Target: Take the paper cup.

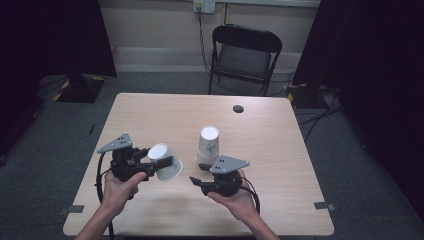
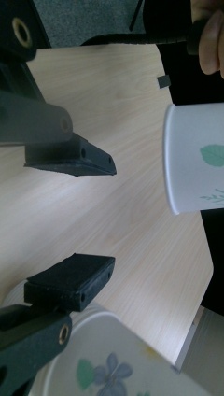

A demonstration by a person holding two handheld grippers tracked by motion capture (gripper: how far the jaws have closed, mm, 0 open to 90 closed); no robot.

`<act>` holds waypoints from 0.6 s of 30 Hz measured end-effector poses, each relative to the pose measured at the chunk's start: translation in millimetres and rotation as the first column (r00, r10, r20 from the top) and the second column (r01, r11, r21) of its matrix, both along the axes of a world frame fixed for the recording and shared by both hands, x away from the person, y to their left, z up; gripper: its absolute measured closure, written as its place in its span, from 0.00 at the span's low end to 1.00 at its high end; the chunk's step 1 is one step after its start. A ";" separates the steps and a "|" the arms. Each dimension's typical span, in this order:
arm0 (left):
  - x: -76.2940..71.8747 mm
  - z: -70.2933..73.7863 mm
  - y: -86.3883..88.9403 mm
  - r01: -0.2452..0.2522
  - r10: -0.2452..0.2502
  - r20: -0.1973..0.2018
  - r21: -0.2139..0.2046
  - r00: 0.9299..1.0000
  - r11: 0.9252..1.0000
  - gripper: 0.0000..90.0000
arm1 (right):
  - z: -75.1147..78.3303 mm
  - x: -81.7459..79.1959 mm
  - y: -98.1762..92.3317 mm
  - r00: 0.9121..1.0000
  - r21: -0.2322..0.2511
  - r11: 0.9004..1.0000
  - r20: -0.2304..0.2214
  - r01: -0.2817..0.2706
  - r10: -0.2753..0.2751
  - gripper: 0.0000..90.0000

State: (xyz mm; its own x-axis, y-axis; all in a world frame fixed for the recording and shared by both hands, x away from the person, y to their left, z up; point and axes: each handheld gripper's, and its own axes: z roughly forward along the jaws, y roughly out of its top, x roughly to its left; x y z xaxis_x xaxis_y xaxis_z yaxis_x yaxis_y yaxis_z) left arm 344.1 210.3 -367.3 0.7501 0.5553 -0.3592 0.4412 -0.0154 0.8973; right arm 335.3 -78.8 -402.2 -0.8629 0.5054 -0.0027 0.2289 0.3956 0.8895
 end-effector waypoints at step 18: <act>-0.4 -4.6 -19.6 0.084 -0.085 -0.055 -0.024 0.995 0.996 0.39 | -13.4 7.5 21.6 0.998 0.037 0.999 0.058 -0.004 0.002 0.65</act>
